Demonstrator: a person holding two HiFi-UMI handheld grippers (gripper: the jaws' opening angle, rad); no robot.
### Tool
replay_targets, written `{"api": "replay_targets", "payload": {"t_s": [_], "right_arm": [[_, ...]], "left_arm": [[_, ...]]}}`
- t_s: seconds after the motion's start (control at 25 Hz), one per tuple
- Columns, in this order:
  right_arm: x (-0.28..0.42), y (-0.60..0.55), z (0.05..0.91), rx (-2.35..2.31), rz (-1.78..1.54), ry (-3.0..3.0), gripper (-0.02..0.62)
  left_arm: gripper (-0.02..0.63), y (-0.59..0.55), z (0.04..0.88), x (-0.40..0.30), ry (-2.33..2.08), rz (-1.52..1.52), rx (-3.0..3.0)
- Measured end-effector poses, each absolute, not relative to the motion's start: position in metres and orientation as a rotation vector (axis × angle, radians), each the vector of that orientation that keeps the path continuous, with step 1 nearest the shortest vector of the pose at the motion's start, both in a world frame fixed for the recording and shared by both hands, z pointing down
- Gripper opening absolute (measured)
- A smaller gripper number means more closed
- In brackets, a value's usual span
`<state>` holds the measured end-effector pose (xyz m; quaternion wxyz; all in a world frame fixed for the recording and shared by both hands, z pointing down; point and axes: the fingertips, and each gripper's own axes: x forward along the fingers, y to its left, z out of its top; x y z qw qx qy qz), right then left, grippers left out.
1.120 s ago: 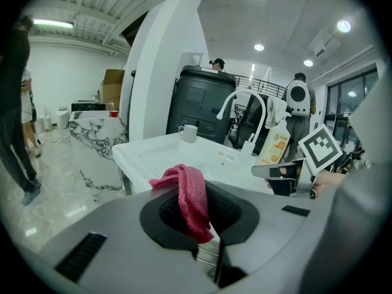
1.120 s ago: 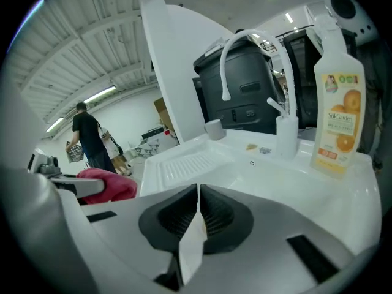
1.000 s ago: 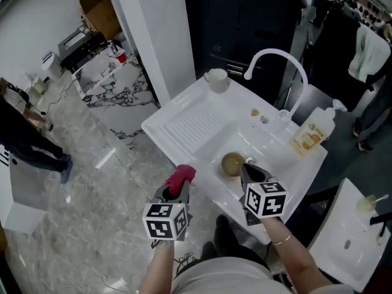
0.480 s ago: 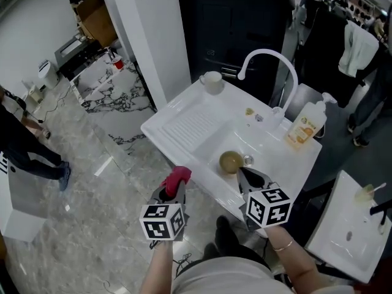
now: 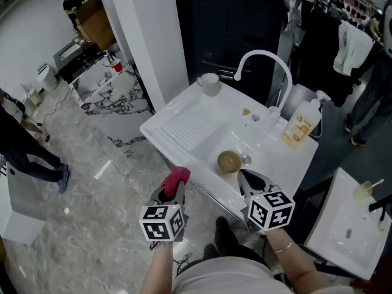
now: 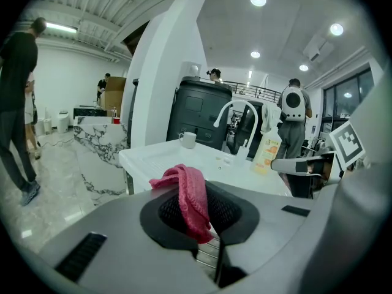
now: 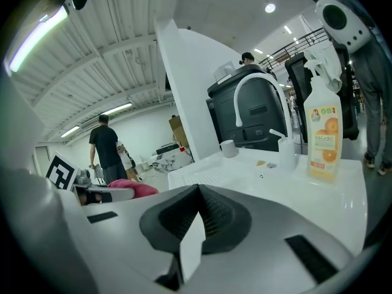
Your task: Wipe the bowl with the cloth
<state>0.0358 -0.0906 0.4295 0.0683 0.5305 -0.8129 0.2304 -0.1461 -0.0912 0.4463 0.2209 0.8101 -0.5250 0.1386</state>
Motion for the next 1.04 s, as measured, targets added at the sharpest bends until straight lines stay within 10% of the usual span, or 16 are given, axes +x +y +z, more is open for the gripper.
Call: {"api": "replay_targets", "payload": {"t_s": [1.04], "right_arm": [[0.035,-0.073,0.434,1.566,0.683,-2.434,0.005]], "left_arm": [[0.046,-0.074,0.441,-0.144,-1.487,0.376,2.245]]}}
